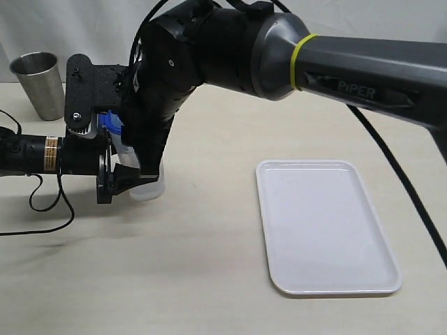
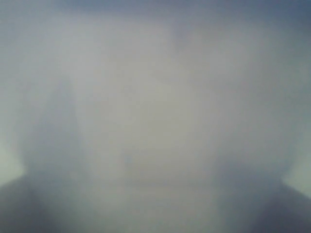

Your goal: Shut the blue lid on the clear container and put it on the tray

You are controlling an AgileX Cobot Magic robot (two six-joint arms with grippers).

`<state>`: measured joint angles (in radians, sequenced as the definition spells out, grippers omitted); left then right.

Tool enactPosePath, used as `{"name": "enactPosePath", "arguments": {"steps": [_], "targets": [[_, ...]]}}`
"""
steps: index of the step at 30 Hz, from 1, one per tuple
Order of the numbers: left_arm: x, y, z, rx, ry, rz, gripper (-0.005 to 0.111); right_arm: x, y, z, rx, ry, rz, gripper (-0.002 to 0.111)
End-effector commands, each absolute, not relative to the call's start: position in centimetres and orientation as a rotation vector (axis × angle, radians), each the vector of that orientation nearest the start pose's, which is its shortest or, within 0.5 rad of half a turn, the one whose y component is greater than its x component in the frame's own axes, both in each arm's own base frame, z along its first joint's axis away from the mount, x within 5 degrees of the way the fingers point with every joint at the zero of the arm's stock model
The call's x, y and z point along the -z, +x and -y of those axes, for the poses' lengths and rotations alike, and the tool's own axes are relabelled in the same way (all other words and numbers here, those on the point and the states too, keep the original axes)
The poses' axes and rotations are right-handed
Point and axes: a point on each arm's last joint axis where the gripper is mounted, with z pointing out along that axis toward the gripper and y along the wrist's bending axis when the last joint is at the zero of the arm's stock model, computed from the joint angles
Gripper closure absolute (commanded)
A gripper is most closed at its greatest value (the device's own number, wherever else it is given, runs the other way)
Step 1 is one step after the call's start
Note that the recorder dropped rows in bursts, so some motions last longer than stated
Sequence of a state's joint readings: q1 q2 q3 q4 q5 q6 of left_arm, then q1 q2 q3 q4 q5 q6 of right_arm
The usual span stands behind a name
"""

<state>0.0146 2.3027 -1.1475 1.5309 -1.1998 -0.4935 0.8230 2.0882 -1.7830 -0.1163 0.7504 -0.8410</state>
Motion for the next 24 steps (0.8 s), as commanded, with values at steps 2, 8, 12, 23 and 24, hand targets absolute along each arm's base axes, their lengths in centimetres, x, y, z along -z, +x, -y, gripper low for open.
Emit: {"name": "enactPosePath", "arguments": {"steps": [2, 8, 12, 23, 24], "targets": [[-7.3, 38.0, 8.5, 0.615, 1.419, -1.216, 0.107, -25.0, 30.6, -32.6, -0.011, -2.008, -1.81, 0.064], [-7.4, 38.2, 8.5, 0.492, 1.469, -1.103, 0.107, -30.2, 29.3, -31.3, -0.009, -1.921, -1.734, 0.062], [-7.3, 37.9, 8.6, 0.404, 1.577, -0.96, 0.107, -31.2, 29.2, -31.3, -0.042, -1.873, -1.714, 0.062], [-7.2, 37.4, 10.0, 0.45, 1.608, -0.936, 0.107, -26.5, 31.8, -31.8, -0.053, -1.865, -1.824, 0.062], [-7.2, 37.4, 10.0, 0.45, 1.608, -0.936, 0.107, -26.3, 32.2, -31.7, -0.048, -1.853, -1.832, 0.062]]}}
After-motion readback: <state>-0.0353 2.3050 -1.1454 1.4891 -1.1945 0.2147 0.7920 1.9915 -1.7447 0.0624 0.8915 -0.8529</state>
